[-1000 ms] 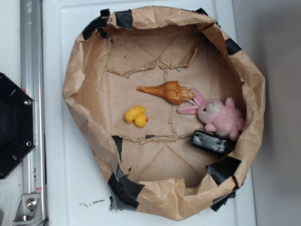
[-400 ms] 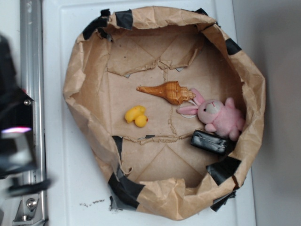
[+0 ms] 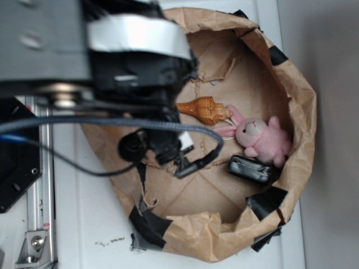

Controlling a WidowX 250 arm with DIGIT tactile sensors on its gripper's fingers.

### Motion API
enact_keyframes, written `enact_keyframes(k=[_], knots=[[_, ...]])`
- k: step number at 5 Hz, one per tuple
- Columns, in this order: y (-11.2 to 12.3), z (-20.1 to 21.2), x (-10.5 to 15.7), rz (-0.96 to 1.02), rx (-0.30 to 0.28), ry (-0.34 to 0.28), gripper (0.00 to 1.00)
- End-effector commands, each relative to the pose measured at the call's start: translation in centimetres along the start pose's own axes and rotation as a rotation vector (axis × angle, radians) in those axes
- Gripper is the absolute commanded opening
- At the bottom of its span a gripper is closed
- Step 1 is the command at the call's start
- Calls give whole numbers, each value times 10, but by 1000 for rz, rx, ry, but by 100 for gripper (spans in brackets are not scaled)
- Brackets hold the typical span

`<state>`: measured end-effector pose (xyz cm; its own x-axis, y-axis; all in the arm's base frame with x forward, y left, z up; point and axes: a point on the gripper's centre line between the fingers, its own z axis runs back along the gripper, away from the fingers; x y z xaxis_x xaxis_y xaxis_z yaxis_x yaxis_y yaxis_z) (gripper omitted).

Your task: Grab the yellow duck.

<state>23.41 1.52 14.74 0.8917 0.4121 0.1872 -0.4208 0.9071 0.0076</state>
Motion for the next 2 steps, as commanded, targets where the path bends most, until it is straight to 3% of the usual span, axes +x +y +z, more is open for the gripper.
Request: enact_keyframes(k=[1,2], knots=[[17,-68,-1,-106,-35,30,100],[23,-80,-7,-150,-9,52,100]])
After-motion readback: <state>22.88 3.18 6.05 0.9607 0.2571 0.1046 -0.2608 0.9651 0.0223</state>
